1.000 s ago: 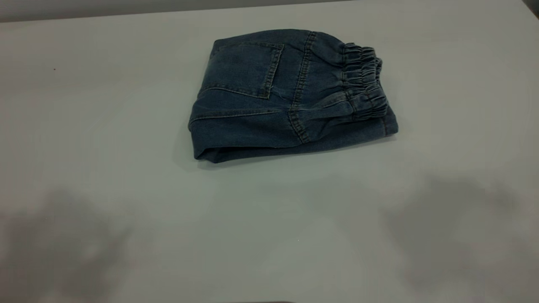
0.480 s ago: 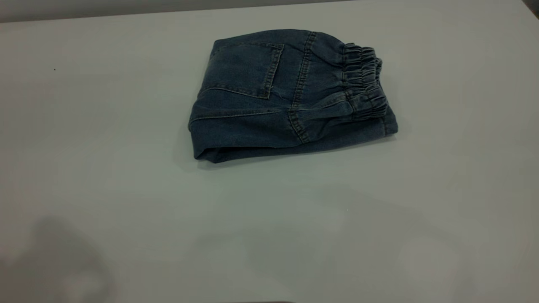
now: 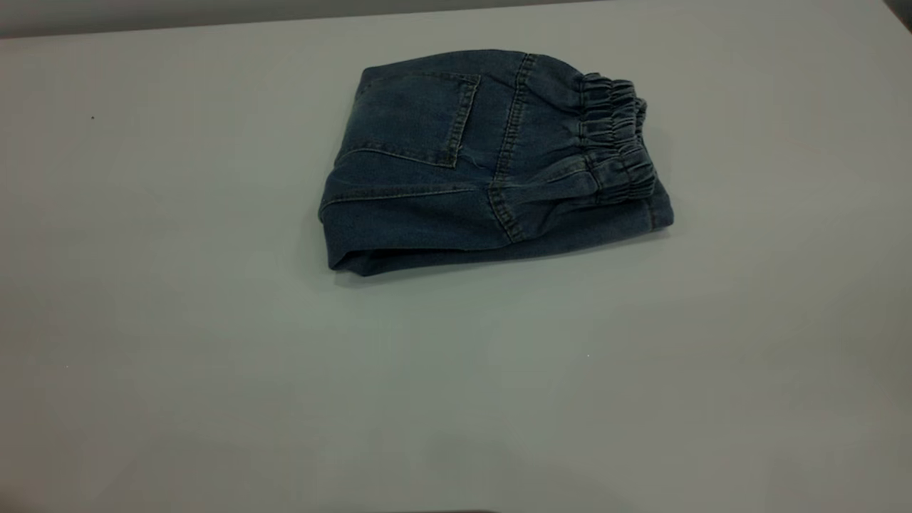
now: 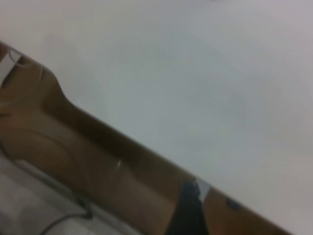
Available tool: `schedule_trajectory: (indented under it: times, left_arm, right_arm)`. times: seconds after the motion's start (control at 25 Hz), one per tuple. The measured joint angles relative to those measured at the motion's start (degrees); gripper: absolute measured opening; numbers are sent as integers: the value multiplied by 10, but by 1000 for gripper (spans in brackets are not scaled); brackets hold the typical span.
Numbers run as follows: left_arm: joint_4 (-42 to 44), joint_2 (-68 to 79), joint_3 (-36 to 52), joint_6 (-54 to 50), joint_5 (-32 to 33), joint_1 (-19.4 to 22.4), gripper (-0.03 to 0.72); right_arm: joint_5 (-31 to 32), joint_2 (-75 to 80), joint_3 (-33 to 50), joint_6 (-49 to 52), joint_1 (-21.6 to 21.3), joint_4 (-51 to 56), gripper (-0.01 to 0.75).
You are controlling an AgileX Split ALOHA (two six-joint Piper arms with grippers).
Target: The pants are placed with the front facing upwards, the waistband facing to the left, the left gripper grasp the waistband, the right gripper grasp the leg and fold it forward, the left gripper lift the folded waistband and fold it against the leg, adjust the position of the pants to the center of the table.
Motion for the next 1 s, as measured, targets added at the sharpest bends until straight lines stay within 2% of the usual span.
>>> schedule_trajectory:
  times: [0.08, 0.32, 1.0]
  left_arm:
    - [17, -23, 21, -16, -5, 0, 587]
    - [22, -70, 84, -30, -12, 0, 587]
    - [48, -85, 85, -40, -13, 0, 587]
  right_arm:
    - [-20, -16, 7, 1, 0, 0, 507]
    - [-24, -23, 13, 2, 0, -5, 507]
    - [-24, -23, 13, 1, 0, -5, 507]
